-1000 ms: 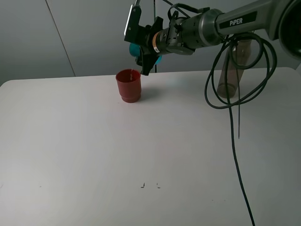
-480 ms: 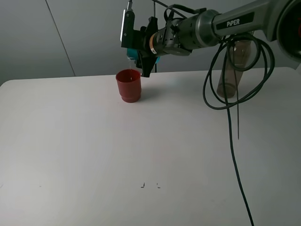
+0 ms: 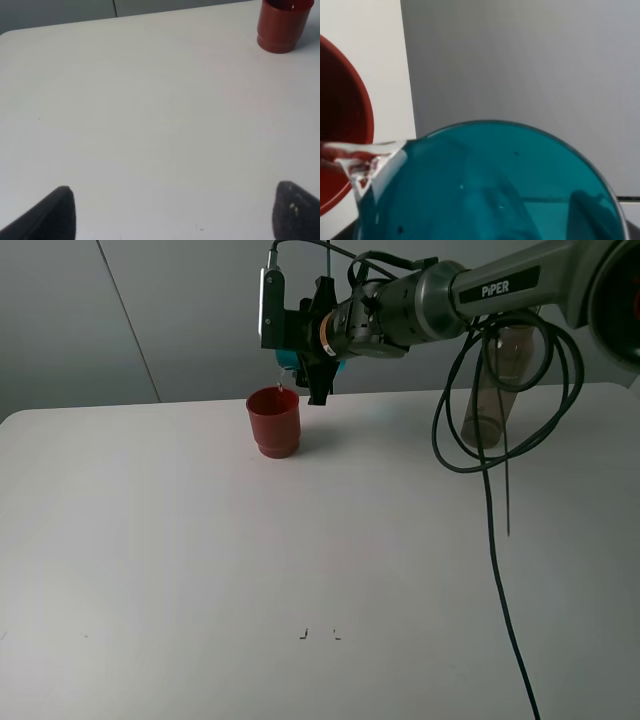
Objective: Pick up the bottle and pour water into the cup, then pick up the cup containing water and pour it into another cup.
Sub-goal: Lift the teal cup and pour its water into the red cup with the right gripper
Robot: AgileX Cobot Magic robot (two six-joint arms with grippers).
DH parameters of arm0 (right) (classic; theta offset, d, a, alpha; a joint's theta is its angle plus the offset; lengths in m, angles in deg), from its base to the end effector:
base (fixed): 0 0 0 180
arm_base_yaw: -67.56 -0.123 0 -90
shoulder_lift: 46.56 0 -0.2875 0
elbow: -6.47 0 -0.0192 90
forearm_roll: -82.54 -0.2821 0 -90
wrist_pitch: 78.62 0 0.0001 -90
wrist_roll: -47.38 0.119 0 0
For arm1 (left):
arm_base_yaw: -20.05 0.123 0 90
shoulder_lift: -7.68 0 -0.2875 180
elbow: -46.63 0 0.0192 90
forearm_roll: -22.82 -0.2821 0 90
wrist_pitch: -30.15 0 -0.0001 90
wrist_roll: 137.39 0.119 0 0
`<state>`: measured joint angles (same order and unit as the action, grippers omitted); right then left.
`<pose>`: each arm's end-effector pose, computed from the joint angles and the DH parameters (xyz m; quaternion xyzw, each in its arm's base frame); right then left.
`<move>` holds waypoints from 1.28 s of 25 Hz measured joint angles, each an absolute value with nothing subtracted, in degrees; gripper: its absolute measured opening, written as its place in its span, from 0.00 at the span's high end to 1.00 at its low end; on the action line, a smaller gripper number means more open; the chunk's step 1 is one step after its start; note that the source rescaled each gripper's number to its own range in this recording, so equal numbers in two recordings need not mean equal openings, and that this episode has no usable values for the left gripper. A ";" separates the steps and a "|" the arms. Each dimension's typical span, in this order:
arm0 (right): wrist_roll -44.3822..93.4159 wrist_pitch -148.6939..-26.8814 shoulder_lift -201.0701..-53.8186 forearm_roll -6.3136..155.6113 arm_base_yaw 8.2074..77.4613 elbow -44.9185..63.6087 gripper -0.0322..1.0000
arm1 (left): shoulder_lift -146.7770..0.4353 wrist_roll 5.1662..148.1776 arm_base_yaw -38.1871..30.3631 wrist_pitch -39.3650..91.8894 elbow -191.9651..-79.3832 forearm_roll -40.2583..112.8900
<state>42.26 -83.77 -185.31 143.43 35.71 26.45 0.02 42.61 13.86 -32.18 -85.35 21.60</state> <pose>0.4926 0.2949 0.1320 -0.6434 0.5872 -0.1762 0.4584 0.0422 -0.0023 0.2803 0.0457 0.8559 -0.0172 0.5148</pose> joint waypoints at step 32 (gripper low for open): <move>40.63 -83.79 -185.31 150.63 35.44 29.29 0.86 | 0.02 42.61 13.86 -32.18 -85.35 21.60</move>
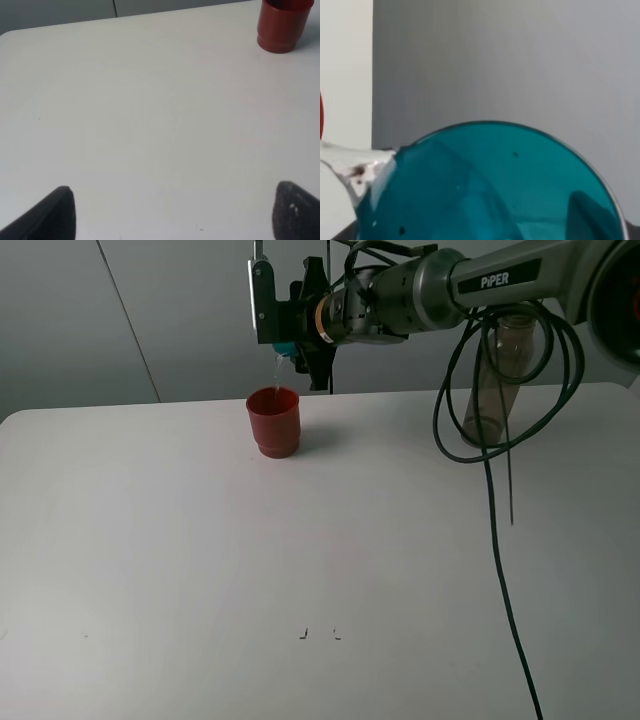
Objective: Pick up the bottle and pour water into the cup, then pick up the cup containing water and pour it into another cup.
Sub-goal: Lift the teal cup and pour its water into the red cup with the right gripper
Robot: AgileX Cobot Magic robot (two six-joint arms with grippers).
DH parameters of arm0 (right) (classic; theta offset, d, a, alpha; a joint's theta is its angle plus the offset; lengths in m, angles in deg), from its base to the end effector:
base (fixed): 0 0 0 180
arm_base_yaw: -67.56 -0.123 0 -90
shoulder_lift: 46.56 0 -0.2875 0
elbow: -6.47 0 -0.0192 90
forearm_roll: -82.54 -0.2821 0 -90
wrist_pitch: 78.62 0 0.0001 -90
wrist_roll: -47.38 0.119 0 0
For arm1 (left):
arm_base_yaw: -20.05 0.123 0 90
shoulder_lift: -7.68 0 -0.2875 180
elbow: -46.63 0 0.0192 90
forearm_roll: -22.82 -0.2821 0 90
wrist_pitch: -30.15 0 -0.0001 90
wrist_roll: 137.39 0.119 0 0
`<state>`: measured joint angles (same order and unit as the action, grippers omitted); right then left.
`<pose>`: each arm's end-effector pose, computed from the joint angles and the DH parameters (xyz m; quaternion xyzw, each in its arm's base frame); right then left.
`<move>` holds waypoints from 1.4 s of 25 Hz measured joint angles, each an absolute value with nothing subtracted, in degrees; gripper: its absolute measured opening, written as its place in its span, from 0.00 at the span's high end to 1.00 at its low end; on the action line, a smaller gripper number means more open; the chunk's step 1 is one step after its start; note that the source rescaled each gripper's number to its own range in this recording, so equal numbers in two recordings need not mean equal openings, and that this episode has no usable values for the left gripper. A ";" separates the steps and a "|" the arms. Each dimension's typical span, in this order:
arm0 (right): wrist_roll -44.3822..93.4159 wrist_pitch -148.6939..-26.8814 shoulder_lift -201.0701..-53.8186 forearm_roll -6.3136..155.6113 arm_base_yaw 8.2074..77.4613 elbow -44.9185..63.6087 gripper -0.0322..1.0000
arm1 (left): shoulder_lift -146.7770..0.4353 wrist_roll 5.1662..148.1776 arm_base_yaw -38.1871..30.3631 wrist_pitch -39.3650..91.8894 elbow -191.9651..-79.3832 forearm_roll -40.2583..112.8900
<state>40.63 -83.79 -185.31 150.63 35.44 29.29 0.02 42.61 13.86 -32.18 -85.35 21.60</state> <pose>0.4992 0.3015 0.1510 -0.6745 0.5271 -0.2208 0.4673 0.0422 -0.0023 0.2803 0.0457 0.8559 -0.0172 0.5148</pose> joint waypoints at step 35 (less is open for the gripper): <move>39.17 -82.22 -185.31 162.50 35.18 29.29 0.86 | 0.02 42.61 13.86 -32.18 -85.35 21.60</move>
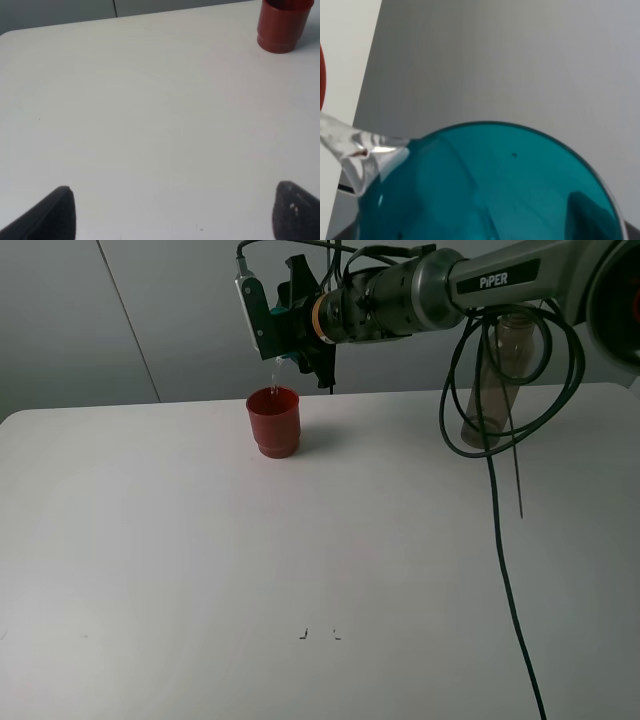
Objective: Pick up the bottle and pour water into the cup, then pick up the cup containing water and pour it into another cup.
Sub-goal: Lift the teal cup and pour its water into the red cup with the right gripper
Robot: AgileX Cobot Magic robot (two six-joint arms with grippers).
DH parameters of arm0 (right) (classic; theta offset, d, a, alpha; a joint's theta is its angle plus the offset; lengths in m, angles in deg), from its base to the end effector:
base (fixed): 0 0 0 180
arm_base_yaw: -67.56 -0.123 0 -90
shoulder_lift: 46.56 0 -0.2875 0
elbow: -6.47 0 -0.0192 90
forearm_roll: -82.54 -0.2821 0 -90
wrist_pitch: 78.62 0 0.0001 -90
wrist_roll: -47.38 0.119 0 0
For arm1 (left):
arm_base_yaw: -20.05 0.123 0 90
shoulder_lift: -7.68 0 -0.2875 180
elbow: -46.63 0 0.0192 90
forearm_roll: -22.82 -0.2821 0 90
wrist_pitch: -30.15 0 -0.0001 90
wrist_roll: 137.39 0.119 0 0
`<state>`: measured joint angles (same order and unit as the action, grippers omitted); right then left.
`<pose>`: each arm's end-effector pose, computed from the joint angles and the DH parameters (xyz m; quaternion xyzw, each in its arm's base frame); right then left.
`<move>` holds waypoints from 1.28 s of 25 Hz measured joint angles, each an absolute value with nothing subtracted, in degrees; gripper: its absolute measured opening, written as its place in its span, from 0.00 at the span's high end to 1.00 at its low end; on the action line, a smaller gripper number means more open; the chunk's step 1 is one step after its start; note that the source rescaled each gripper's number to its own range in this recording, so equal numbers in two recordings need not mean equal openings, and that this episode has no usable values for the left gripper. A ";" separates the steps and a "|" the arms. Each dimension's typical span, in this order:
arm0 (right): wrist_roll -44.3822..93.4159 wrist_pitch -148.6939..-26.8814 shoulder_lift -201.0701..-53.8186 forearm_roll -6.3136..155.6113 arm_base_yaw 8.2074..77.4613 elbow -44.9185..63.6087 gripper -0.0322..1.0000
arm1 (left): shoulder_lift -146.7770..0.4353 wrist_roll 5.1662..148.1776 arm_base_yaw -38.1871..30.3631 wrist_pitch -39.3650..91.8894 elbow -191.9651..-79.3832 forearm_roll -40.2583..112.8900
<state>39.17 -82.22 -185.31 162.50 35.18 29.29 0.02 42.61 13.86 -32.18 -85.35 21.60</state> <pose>0.4976 0.3067 0.1534 -0.7302 0.4358 -0.2690 0.4522 0.0422 -0.0023 0.2803 0.0457 0.8559 -0.0172 0.5148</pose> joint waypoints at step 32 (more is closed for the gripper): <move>37.90 -81.89 -185.31 172.74 34.91 29.29 0.86 | 0.02 42.61 13.86 -32.18 -85.35 21.60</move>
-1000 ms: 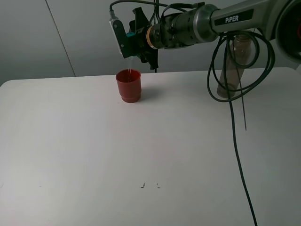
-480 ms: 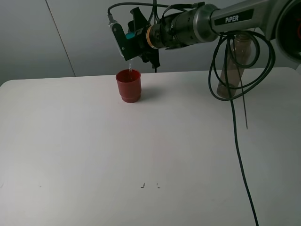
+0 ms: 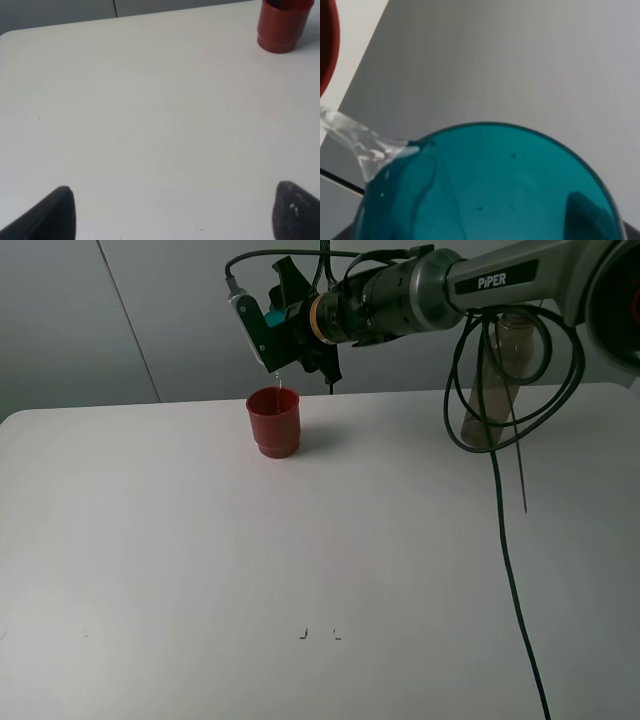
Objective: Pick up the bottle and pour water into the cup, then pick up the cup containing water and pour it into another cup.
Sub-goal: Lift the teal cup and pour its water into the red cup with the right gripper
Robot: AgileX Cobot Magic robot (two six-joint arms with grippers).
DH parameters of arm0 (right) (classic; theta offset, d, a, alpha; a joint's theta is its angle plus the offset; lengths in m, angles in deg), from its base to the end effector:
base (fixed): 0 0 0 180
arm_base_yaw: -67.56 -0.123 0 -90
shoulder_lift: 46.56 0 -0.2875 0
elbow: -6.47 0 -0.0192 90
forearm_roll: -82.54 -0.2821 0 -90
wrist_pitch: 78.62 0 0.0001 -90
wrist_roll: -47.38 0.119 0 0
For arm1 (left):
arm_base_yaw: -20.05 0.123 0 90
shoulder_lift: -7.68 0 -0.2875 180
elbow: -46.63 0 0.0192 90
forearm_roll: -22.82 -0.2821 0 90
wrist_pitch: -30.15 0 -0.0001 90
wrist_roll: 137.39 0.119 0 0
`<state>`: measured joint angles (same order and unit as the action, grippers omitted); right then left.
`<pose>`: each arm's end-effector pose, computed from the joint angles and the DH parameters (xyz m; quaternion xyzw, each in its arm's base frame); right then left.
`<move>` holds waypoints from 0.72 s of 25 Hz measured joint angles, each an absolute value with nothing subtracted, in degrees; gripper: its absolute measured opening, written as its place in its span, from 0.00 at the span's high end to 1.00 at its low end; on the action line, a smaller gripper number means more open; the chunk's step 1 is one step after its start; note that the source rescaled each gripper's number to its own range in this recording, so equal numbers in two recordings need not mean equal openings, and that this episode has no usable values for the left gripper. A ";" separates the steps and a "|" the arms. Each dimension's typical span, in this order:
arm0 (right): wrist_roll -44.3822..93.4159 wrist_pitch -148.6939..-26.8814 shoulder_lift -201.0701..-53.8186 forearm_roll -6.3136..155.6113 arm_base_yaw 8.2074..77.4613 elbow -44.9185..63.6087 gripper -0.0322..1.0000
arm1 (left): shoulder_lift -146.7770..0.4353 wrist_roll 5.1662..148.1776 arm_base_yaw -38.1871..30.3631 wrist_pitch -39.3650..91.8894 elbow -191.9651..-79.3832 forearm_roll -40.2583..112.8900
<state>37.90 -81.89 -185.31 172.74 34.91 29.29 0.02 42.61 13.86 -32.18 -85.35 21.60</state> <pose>0.4964 0.3099 0.1545 -0.7689 0.3563 -0.3130 0.4288 0.0422 -0.0023 0.2803 0.0457 0.8559 -0.0172 0.5148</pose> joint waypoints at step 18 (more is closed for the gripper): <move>37.29 -82.01 -185.31 175.92 33.97 29.29 0.86 | 0.02 43.00 13.86 -32.18 -85.35 21.60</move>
<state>37.29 -82.01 -185.31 175.92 33.97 29.29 0.02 43.00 13.86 -32.18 -85.35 21.60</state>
